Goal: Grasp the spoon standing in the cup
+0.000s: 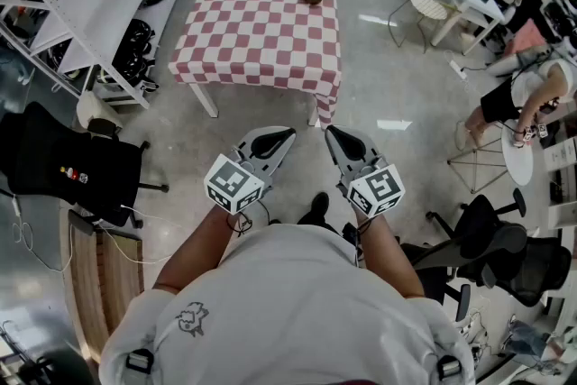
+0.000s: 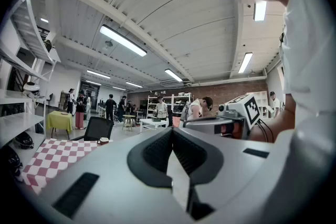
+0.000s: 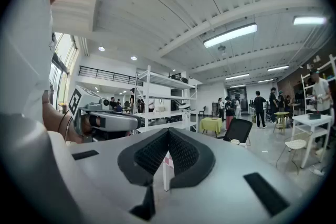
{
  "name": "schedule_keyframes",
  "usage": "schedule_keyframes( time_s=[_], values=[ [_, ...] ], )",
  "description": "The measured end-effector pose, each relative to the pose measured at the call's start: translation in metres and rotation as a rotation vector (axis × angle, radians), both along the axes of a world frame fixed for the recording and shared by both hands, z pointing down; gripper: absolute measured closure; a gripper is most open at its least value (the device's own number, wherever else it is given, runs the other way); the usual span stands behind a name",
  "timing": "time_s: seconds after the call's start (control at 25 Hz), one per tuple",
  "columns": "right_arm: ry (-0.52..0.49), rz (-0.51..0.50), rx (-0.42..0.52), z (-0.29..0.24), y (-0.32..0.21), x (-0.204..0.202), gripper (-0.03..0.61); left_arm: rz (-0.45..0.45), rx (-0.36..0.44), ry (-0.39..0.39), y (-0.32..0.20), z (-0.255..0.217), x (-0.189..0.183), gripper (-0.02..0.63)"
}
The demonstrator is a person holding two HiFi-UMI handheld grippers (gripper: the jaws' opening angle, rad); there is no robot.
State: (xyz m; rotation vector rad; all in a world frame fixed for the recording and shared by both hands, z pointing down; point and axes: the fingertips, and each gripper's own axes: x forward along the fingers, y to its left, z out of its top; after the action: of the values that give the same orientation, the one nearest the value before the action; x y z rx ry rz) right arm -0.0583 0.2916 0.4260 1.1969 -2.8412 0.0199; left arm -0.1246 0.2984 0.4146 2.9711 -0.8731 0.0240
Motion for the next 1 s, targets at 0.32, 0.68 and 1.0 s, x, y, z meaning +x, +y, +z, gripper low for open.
schedule_keyframes(
  time_s=[0.32,0.68,1.0],
  values=[
    [-0.015,-0.031,-0.008,0.0,-0.014,0.003,0.548,-0.015,-0.007,0.006,-0.017,0.0,0.005,0.6],
    [-0.014,-0.042,-0.02,0.006,-0.046,0.032,0.546,-0.019,-0.022,0.005,-0.052,0.006,0.036,0.6],
    [-0.022,-0.046,-0.031,0.007,-0.104,0.097,0.546,-0.02,-0.014,0.0,-0.116,0.002,0.102,0.6]
  ],
)
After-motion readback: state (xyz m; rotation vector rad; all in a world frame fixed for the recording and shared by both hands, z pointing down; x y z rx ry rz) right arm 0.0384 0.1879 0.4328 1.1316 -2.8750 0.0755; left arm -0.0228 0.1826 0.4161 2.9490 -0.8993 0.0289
